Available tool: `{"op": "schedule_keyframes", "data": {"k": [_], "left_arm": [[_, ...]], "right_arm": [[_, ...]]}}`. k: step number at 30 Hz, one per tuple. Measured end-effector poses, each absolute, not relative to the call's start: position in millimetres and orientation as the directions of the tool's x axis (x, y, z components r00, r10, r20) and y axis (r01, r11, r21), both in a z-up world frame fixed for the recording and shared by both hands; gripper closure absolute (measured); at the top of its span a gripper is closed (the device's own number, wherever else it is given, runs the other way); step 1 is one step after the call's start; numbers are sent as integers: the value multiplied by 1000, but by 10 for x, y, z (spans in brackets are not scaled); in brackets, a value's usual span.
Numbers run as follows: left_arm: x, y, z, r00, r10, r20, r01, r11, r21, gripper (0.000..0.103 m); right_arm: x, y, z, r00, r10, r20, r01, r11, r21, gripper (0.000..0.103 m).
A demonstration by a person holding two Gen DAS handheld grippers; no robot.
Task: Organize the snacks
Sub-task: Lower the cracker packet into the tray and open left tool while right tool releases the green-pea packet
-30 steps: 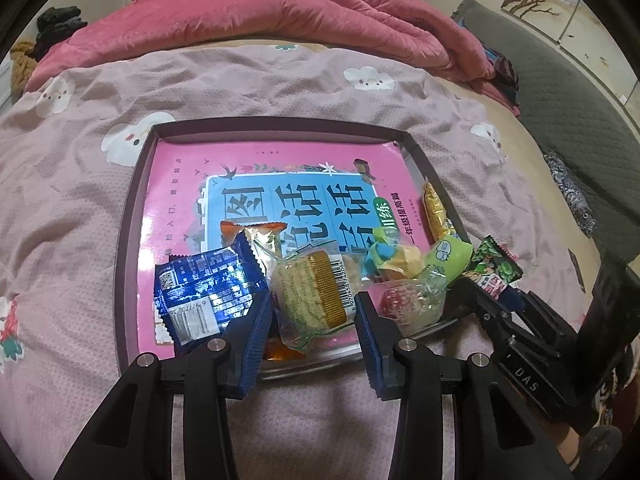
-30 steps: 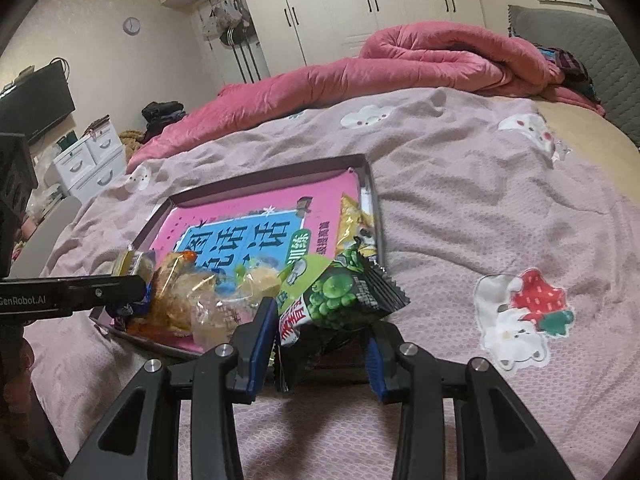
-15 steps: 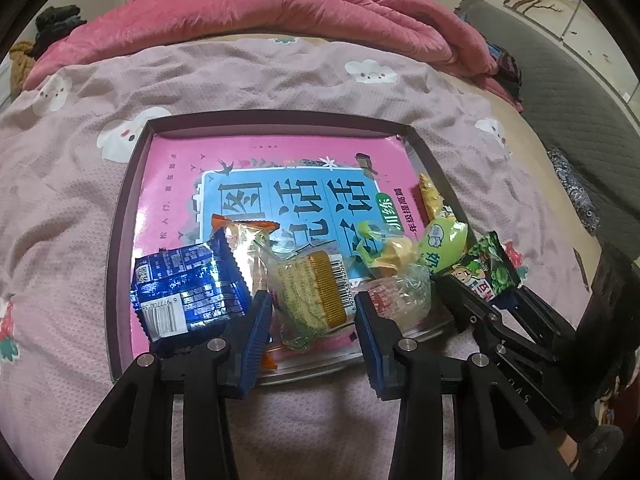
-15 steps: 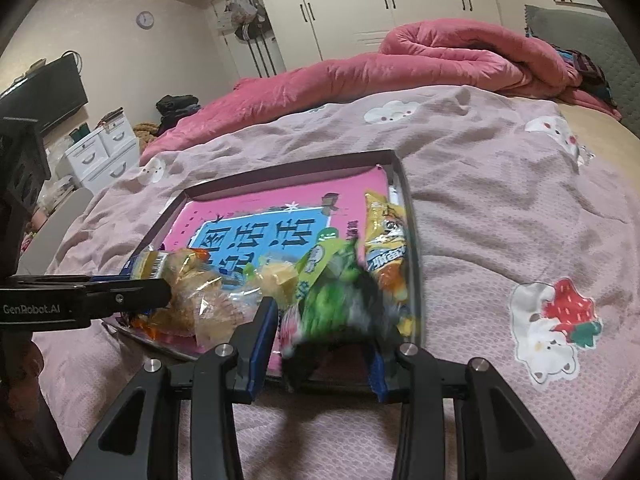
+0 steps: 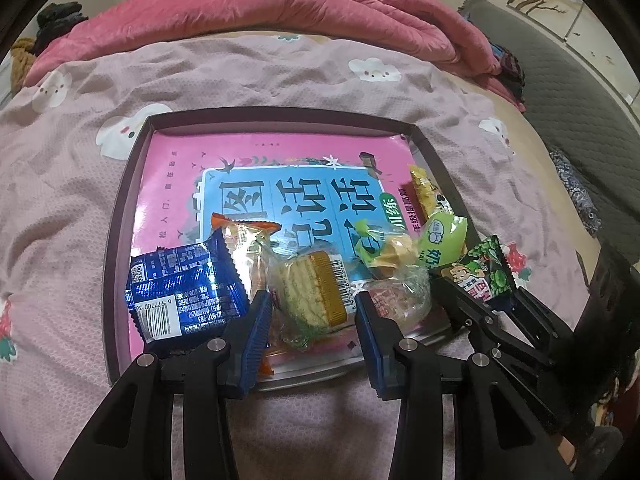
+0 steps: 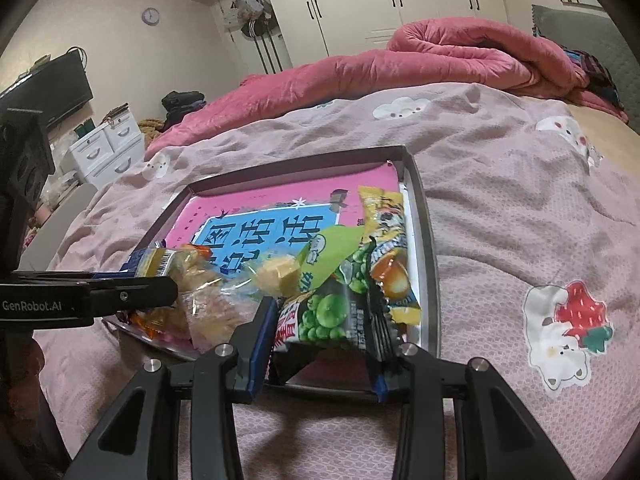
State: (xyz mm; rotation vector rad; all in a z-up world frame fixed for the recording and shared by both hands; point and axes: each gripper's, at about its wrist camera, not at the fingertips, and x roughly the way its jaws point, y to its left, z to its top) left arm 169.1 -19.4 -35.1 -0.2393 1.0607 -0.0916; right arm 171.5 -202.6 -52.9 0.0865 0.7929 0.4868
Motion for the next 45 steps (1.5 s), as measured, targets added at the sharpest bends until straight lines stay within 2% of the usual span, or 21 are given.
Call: {"op": "schedule_keyframes", "data": {"k": [6, 10, 16, 19, 31, 35, 45], "left_arm": [[1713, -177, -366, 485, -192, -853, -43, 969, -242, 59], [1715, -179, -367, 488, -190, -852, -44, 969, -241, 59], [1735, -181, -374, 488, -188, -852, -47, 969, -241, 59], [1752, -182, -378, 490, -185, -852, -48, 970, -238, 59], [1770, -226, -358, 498, -180, -848, -27, 974, -223, 58], [1754, -220, -332, 504, -186, -843, -23, 973, -229, 50], [1728, -191, -288, 515, -172, -840, -26, 976, -216, 46]], "right_arm": [[1714, -2050, -537, 604, 442, -663, -377, 892, 250, 62], [1706, -2086, -536, 616, 426, -663, -361, 900, 243, 55], [1682, -2128, -508, 626, 422, -655, -353, 903, 244, 50], [1651, -2133, -469, 640, 415, -647, -355, 906, 230, 43], [1608, -2139, -404, 647, 405, -645, -349, 910, 222, 40], [1597, -2132, -405, 649, 399, -647, -345, 913, 217, 39], [1597, -2162, -414, 653, 381, -655, -325, 922, 212, 38]]}}
